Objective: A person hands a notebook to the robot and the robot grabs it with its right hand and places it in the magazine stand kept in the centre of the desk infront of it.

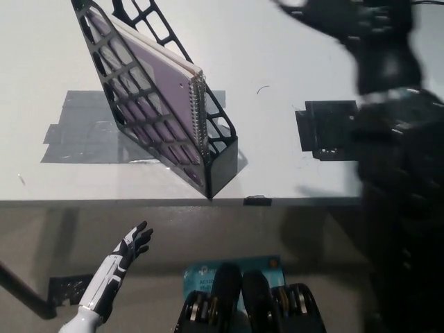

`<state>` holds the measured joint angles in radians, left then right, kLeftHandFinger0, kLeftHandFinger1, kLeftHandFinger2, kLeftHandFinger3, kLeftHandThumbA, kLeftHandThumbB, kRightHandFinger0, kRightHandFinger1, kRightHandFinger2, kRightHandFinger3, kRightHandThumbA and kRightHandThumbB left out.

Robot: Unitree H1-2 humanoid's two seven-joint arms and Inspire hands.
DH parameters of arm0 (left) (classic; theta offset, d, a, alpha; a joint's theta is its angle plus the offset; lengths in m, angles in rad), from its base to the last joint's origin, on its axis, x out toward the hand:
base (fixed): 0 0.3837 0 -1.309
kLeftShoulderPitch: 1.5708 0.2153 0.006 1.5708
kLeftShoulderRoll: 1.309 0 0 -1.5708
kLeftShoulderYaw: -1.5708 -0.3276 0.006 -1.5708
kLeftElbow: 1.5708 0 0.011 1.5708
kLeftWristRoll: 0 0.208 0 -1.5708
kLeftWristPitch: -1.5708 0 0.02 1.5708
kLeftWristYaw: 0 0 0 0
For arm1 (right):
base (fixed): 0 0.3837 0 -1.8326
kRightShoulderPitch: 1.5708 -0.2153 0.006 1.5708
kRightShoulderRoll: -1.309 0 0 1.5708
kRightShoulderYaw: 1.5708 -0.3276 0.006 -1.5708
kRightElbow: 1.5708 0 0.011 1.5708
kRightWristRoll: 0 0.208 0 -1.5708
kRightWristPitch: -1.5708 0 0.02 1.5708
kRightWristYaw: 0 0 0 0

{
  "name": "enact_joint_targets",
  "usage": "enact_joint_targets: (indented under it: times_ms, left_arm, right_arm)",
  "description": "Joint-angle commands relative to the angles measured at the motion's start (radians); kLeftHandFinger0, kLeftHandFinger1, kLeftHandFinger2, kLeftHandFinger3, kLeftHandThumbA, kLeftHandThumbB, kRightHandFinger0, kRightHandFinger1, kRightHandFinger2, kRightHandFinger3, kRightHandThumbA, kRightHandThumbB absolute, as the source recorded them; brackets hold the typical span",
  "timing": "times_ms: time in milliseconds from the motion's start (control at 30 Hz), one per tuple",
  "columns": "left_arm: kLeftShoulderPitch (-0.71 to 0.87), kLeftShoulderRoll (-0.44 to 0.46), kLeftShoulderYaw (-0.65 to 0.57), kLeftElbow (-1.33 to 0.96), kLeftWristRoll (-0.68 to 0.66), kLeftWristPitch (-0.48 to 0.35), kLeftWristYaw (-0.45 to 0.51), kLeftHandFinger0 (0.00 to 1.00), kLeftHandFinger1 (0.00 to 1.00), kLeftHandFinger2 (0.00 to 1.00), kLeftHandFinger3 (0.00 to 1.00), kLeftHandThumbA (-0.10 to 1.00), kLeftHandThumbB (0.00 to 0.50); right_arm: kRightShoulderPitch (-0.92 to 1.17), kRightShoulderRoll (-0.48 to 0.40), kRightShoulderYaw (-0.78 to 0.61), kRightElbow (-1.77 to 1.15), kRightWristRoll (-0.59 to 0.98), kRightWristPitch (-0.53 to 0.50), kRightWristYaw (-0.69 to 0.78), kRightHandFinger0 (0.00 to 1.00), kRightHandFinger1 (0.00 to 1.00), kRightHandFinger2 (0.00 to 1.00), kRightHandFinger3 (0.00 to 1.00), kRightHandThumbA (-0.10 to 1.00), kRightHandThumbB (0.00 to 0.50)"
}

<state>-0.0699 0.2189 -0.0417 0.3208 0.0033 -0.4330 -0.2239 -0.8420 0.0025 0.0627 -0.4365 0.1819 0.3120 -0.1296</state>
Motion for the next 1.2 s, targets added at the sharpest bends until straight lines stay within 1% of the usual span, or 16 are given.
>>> enact_joint_targets:
  times_ms: [0,100,167,267,367,533,633,700,767,800,833,900,967,1000,1033,1167]
  left_arm:
    - [-0.008,0.026,0.007,-0.016,0.014,-0.037,0.012,1.0,1.0,1.0,1.0,1.0,0.5]
    - [-0.001,0.025,0.007,-0.015,0.013,-0.037,0.011,1.0,1.0,1.0,1.0,1.0,0.5]
    - [0.006,0.021,0.006,-0.01,0.012,-0.037,0.013,1.0,1.0,1.0,1.0,1.0,0.5]
    - [0.02,0.019,0.003,-0.009,0.016,-0.037,0.017,1.0,1.0,1.0,1.0,1.0,0.5]
    - [0.033,0.013,0.007,-0.005,-0.004,-0.037,0.009,1.0,1.0,1.0,1.0,1.0,0.5]
    - [0.055,0.008,0.007,-0.007,-0.005,-0.037,0.011,1.0,1.0,1.0,1.0,1.0,0.5]
    - [0.064,0.004,0.011,-0.006,-0.012,-0.037,0.011,1.0,1.0,1.0,1.0,1.0,0.5]
    - [0.079,-0.001,0.011,-0.005,-0.01,-0.037,0.014,1.0,1.0,1.0,1.0,1.0,0.5]
    - [0.09,-0.002,0.008,-0.004,-0.005,-0.037,0.016,1.0,1.0,1.0,1.0,1.0,0.5]
    - [0.092,-0.002,0.008,-0.004,-0.005,-0.037,0.015,1.0,1.0,1.0,1.0,1.0,0.5]
    - [0.096,-0.003,0.007,-0.004,-0.004,-0.037,0.015,1.0,1.0,1.0,1.0,1.0,0.5]
    - [0.102,-0.004,0.006,-0.004,0.0,-0.037,0.017,1.0,1.0,1.0,1.0,1.0,0.5]
    - [0.112,-0.01,0.013,-0.004,-0.009,-0.037,0.019,1.0,1.0,1.0,1.0,1.0,0.5]
    - [0.113,-0.013,0.016,-0.004,-0.014,-0.037,0.019,1.0,1.0,1.0,1.0,1.0,0.5]
    - [0.114,-0.015,0.02,-0.006,-0.02,-0.037,0.018,1.0,1.0,1.0,1.0,1.0,0.5]
    - [0.11,-0.018,0.027,-0.006,-0.031,-0.037,0.012,1.0,1.0,1.0,1.0,1.0,0.5]
  right_arm:
    - [0.106,-0.087,-0.058,-0.287,-0.002,0.072,0.03,1.0,1.0,1.0,1.0,0.97,0.332]
    - [0.183,-0.1,-0.067,-0.33,0.031,0.065,0.035,1.0,1.0,1.0,1.0,0.97,0.323]
    - [0.3,-0.107,-0.07,-0.364,0.055,0.054,0.042,1.0,1.0,1.0,1.0,0.99,0.293]
    - [0.412,-0.114,-0.057,-0.351,0.052,0.02,0.061,1.0,1.0,1.0,1.0,1.0,0.303]
    - [0.591,-0.131,-0.022,-0.258,0.045,-0.061,0.117,1.0,1.0,1.0,1.0,0.98,0.243]
    - [0.807,-0.143,0.009,-0.113,0.012,-0.183,0.166,1.0,1.0,1.0,1.0,1.0,0.212]
    - [0.859,-0.14,0.019,-0.061,0.016,-0.202,0.181,1.0,1.0,1.0,1.0,1.0,0.21]
    - [0.903,-0.135,0.029,-0.01,0.014,-0.219,0.191,1.0,1.0,1.0,1.0,0.99,0.179]
    - [0.926,-0.131,0.034,0.017,0.013,-0.228,0.197,1.0,1.0,1.0,1.0,0.98,0.169]
    - [0.93,-0.13,0.035,0.025,0.015,-0.232,0.2,1.0,1.0,1.0,1.0,0.98,0.169]
    - [0.939,-0.125,0.038,0.048,0.013,-0.245,0.203,1.0,1.0,1.0,1.0,0.96,0.194]
    - [0.951,-0.117,0.043,0.089,-0.005,-0.271,0.201,1.0,1.0,1.0,1.0,0.94,0.211]
    - [0.956,-0.107,0.05,0.165,-0.036,-0.312,0.198,1.0,1.0,1.0,1.0,0.92,0.199]
    - [0.954,-0.105,0.05,0.182,-0.037,-0.314,0.199,1.0,1.0,1.0,1.0,0.92,0.208]
    - [0.947,-0.104,0.053,0.216,-0.047,-0.317,0.198,1.0,1.0,1.0,1.0,0.93,0.242]
    - [0.933,-0.102,0.055,0.234,-0.053,-0.302,0.203,1.0,1.0,1.0,1.0,0.93,0.245]
